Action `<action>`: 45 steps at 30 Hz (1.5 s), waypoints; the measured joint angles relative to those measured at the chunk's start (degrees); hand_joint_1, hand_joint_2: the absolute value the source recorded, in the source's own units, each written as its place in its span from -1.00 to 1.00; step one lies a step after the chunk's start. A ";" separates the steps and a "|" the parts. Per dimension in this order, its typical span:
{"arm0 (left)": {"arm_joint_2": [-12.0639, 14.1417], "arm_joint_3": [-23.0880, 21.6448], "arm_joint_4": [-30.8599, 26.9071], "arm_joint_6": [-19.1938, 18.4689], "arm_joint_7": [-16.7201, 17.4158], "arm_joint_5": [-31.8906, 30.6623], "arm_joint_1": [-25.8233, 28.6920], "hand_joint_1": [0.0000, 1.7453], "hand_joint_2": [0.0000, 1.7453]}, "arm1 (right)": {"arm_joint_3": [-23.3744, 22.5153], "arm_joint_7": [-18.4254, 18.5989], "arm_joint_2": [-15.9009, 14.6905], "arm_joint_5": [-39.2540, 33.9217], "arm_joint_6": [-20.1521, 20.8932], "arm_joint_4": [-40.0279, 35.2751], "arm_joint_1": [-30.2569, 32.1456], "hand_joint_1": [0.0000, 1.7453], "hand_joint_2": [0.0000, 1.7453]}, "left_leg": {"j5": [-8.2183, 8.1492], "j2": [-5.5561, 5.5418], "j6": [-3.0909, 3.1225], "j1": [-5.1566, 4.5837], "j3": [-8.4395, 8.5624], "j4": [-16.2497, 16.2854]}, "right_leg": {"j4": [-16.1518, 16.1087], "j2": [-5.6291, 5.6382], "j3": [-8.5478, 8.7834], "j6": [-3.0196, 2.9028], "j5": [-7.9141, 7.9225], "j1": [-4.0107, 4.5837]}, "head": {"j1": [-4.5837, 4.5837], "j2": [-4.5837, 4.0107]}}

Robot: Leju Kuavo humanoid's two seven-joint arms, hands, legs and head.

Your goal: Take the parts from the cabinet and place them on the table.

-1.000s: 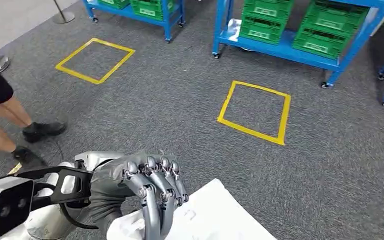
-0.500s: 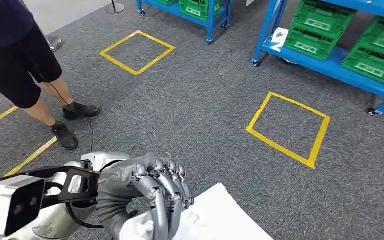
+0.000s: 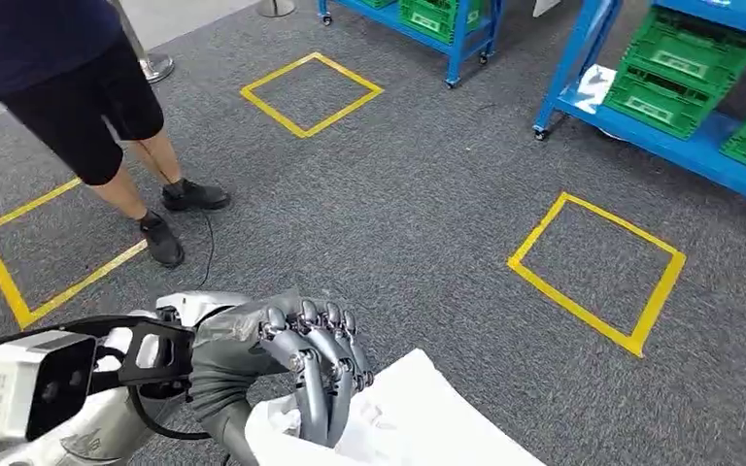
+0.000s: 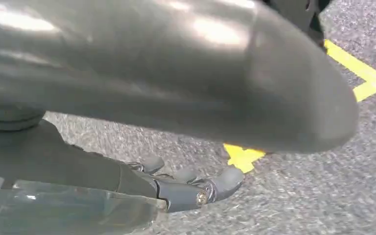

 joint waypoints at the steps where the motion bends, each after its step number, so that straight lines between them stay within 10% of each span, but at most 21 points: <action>1: 0.11 0.00 0.13 0.09 -0.04 -0.02 0.01 0.98 1.00 | -0.11 0.11 -0.13 0.11 -0.20 0.35 -0.09 -1.00 -1.00 | 0.04 -0.67 0.03 -0.09 -0.19 -0.04 | -0.06 -0.81 0.19 0.19 -0.07 -0.04 | 0.02 0.00; 3: 0.15 0.04 0.24 0.17 -0.04 -0.04 0.02 0.98 1.00 | -0.11 0.18 -0.24 0.13 -0.77 0.98 -0.36 -1.00 -1.00 | 0.85 -2.19 0.55 0.35 0.93 -1.11 | -0.22 -1.67 0.29 0.65 -0.36 0.11 | 0.00 0.00; 5: -0.24 -0.09 0.44 0.37 -0.04 -0.20 -0.27 0.98 1.00 | -0.28 0.37 -0.92 0.24 -2.50 2.63 -0.83 -1.00 -1.00 | 1.40 -3.33 0.95 0.66 0.99 -1.71 | 3.65 3.98 -1.46 0.53 -2.33 -0.52 | 0.09 0.00; 9: -0.37 -0.46 0.98 0.37 -0.04 -0.26 0.17 0.98 1.00 | -0.72 0.50 -2.38 0.57 -4.13 5.99 -0.76 -1.00 -1.00 | 1.40 -6.76 1.01 0.70 0.76 -1.66 | 17.85 5.54 -8.77 0.84 -7.12 -0.69 | 0.50 0.00; 13: -0.39 -0.57 1.40 0.37 -0.02 -0.26 0.18 0.98 1.00 | -0.72 0.50 -3.15 0.57 -4.90 7.98 -1.37 -1.00 -1.00 | 0.77 -9.95 -0.02 1.42 0.80 -0.43 | 0.46 7.72 -0.86 3.40 0.19 -1.94 | 0.48 0.00; 14: -0.37 -0.59 1.55 0.35 -0.02 -0.26 0.23 0.98 1.00 | -0.72 0.63 -2.95 0.63 -5.20 8.78 -1.61 -1.00 -1.00 | 0.62 -10.48 -0.41 1.02 0.55 -0.29 | 1.21 9.46 -0.96 2.77 0.00 -1.44 | 0.79 0.00; 18: -0.50 -0.90 2.42 0.33 -0.02 -0.59 -0.03 0.98 1.00 | -0.92 1.25 -3.65 0.87 -6.90 11.47 -2.66 -1.00 -1.00 | 0.78 -12.34 -1.31 1.65 -0.38 0.13 | 0.95 7.87 -0.55 1.08 0.16 -1.15 | 0.53 0.00; 21: -0.52 -1.09 2.84 0.35 -0.04 -0.85 -0.71 0.98 1.00 | -1.07 1.51 -4.11 0.76 -8.48 13.55 -3.09 -1.00 -1.00 | -3.00 -5.28 -2.02 1.47 -3.89 7.32 | 0.82 6.21 -0.24 -0.01 -0.05 -1.00 | -0.09 0.00; 24: -0.50 -1.53 3.43 0.35 -0.04 -1.03 -0.64 0.98 1.00 | -1.16 1.62 -4.48 0.72 -9.05 15.08 -3.07 -1.00 -1.00 | -6.60 -4.48 -1.99 1.60 -10.29 18.91 | 0.84 3.96 -0.16 -0.40 -0.35 -0.38 | -0.09 0.00; 27: -0.48 -1.70 3.85 0.35 -0.04 -1.03 -0.78 0.98 1.00 | -1.16 1.92 -4.63 0.57 -9.57 16.46 -3.44 -1.00 -1.00 | -0.71 -4.11 -0.63 1.05 -5.98 9.53 | 0.80 2.20 0.35 -0.88 -0.73 0.24 | -0.06 0.02; 29: -0.55 -1.73 3.96 0.44 -0.04 -1.09 -1.27 0.98 1.00 | -1.16 2.05 -4.53 0.52 -10.34 17.52 -3.74 -1.00 -1.00 | 0.84 0.65 1.11 -0.77 -1.52 1.03 | 0.64 1.20 0.62 -1.08 -0.90 0.42 | 0.04 0.02; 33: -0.68 -2.14 4.63 0.55 0.00 -1.18 -1.88 0.98 1.00 | -1.20 2.14 -4.76 0.55 -11.47 19.17 -4.14 -1.00 -1.00 | 1.32 -1.41 1.68 -1.16 -1.45 -0.21 | -0.26 -1.45 1.18 -0.38 -0.96 0.51 | -0.26 0.02; 34: -0.77 -2.16 4.63 0.57 0.00 -1.20 -1.85 0.98 1.00 | -1.20 2.14 -4.83 0.55 -11.63 19.41 -4.32 -1.00 -1.00 | 2.42 -2.30 1.83 0.09 0.49 -2.47 | -0.26 -1.26 1.09 -0.34 -1.40 0.66 | -0.19 0.02; 37: -1.18 -2.67 5.24 0.68 0.04 -1.24 -2.58 0.98 1.00 | -1.22 2.14 -5.37 0.55 -12.09 20.13 -4.40 -1.00 -1.00 | 3.11 -4.24 1.85 0.20 1.25 -3.60 | 8.86 5.14 -2.72 -0.60 -5.17 0.26 | 0.11 0.00; 40: -1.20 -3.26 5.94 0.68 0.11 -1.29 -2.23 0.98 1.00 | -1.40 2.21 -5.97 0.57 -12.09 20.48 -4.22 -1.00 -1.00 | 3.09 -6.85 1.67 0.42 1.21 -3.50 | 17.45 5.61 -8.00 0.31 -7.23 -0.40 | 0.22 0.02; 43: -1.22 -3.39 6.36 0.68 0.11 -1.29 -2.26 0.98 1.00 | -1.42 2.23 -6.14 0.57 -12.09 20.81 -4.30 -1.00 -1.00 | 2.55 -9.45 0.49 1.18 1.18 -2.42 | 3.78 6.65 -2.33 3.28 -0.27 -1.64 | 0.20 0.00; 44: -1.22 -3.39 6.40 0.68 0.11 -1.29 -2.25 0.98 1.00 | -1.44 2.23 -6.14 0.57 -12.09 20.92 -4.29 -1.00 -1.00 | 2.03 -9.97 -0.26 1.31 0.84 -1.54 | 0.10 8.55 -0.85 3.74 0.92 -2.22 | 0.26 0.00; 45: -1.22 -3.39 6.51 0.68 0.13 -1.27 -2.22 0.98 1.00 | -1.46 2.25 -5.96 0.57 -12.09 21.29 -4.33 -1.00 -1.00 | 1.72 -10.68 -0.70 1.01 0.26 -0.88 | 0.45 9.61 -0.86 2.99 0.83 -1.74 | 0.77 0.00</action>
